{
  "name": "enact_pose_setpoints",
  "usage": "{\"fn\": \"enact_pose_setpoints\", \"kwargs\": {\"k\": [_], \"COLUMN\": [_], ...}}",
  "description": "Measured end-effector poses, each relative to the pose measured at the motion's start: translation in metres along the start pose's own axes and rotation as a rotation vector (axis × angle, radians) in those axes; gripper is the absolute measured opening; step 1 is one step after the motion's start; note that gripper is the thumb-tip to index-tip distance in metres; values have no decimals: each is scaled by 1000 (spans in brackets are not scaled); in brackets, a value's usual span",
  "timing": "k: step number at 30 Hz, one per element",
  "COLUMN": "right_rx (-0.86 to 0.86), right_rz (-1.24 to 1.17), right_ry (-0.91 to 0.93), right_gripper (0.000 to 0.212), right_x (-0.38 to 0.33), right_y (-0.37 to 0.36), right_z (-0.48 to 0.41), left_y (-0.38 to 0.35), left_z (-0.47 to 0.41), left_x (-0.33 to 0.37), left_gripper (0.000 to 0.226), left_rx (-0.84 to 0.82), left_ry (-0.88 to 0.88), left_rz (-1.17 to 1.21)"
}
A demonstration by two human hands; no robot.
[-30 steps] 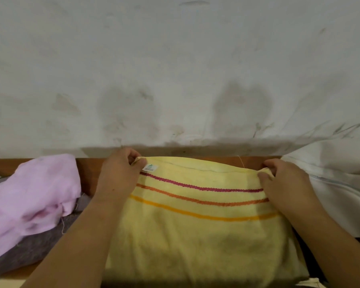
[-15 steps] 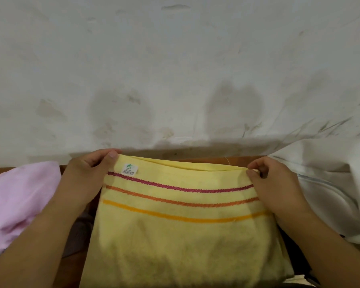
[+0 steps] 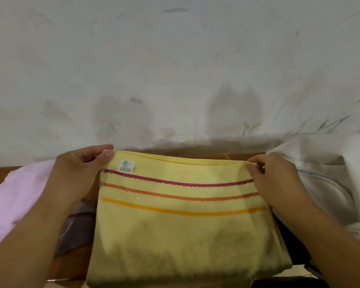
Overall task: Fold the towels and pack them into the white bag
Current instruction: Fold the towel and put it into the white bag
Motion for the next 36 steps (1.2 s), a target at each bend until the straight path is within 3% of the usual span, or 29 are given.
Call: {"fn": "enact_pose_setpoints", "kwargs": {"k": [11,19,22,25,28,31,34,36], "right_rx": [-3,-57,79,331,481,502,416,301], "right_rz": [-325,-609,-593,-553,-621,-631,-561,-477], "right_ry": [11,9,147,339,445,455,357,265], "right_gripper": [13,12,11,12,16,19,17,15], "right_x": [-23,-79,-118,-156,-171,-157,-117,-81], "right_y": [79,153,185,233,262,257,221,180], "right_z": [71,97,81,83,106,130,148,160], "left_y": [72,129,143,170,192,192,177,155], "left_z": [96,135,120,114,136,166,187,193], "left_x": [30,111,145,188,214,204,160,113], "left_gripper": [17,12,8,8,13,16,13,8], "left_rx": [90,117,98,133,156,155,163,52], "left_ry": [-8,-161,-178,-330,-477,-491,-433,-334], "left_rz": [115,97,304,534,597,496,115,-99]}}
Point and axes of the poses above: each hand's wrist, its own z-axis away from the middle knuckle, its own y-axis out of the back of the hand, x = y × z, the point moved 7 cm from there along -z, towards the middle knuckle, and after that the axes turned 3 degrees about x, right-handed, at the moved point
